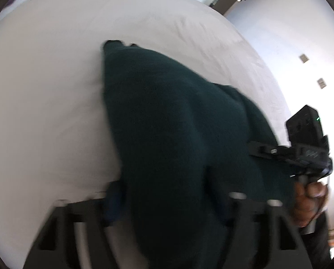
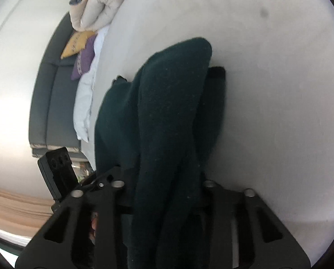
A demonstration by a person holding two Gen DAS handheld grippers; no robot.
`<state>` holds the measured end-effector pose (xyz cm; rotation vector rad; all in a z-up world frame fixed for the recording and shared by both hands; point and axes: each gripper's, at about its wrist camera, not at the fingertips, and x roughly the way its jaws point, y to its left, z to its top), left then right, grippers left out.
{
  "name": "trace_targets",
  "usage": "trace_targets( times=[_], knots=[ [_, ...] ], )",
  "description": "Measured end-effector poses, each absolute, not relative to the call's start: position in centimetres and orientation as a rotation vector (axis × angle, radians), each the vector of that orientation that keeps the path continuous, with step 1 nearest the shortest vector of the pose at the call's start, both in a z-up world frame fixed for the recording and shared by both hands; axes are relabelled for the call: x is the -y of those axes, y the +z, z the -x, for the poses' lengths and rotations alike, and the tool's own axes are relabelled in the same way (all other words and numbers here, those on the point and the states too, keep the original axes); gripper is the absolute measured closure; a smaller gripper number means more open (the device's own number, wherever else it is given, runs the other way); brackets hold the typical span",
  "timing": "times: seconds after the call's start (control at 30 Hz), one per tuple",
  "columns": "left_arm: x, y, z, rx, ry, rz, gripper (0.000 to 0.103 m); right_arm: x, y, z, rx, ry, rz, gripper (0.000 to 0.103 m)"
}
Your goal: Fold small clothes
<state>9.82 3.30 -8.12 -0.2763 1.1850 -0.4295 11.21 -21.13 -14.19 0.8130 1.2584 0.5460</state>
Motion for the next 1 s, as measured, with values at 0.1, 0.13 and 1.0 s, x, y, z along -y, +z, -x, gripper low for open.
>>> trace_targets(
  times=[0.1,0.13,1.0],
  knots=[
    [-2.1,-7.0,-10.3,-1.181,-0.390,0.199,0.055,20.5,-12.1,-10.3,-1.186,0.531,-0.745,0.082],
    [-1.6,-6.2,-10.5,-1.177,-0.386,0.183,0.058,20.4,-11.5,-10.1,-1.173,0.530,-0.738,0.082],
    [2.6,-1.5,-10.1,-0.897,-0.387,0.043,0.027,29.8,0.1,-8.0,-0.902,0.386,-0.706,0.066]
  ],
)
